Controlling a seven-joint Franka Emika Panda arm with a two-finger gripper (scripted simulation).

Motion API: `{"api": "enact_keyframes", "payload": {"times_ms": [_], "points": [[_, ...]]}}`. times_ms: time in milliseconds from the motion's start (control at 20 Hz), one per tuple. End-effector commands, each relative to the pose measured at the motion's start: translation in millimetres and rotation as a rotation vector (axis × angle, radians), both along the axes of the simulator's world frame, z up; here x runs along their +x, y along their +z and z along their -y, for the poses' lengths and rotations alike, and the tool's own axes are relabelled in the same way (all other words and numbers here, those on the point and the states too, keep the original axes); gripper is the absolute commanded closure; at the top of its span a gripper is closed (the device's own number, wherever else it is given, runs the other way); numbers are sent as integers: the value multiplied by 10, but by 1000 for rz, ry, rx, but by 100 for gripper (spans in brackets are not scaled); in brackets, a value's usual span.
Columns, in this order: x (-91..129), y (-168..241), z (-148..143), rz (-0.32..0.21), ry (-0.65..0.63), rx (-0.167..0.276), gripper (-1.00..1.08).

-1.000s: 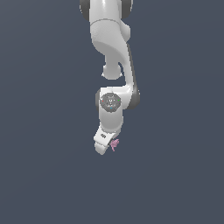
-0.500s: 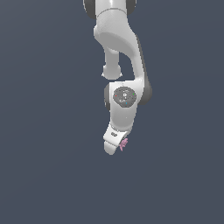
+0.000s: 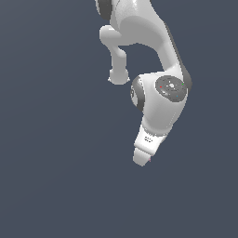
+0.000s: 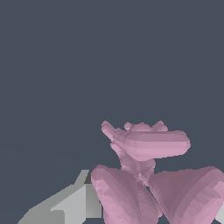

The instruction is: Pick up the object and move it to a goal position.

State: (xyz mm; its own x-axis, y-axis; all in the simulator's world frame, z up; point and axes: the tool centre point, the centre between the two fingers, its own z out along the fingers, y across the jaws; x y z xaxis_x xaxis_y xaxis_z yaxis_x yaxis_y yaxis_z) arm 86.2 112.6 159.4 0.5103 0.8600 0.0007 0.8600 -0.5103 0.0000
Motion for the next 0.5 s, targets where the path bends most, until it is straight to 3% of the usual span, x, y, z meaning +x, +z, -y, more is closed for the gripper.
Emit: {"api": "enact_keyframes", "payload": {"times_ms": [0, 450], "points": [[63, 171, -194, 0, 0, 0, 108], [249, 599, -681, -1, -1, 0, 108]]}}
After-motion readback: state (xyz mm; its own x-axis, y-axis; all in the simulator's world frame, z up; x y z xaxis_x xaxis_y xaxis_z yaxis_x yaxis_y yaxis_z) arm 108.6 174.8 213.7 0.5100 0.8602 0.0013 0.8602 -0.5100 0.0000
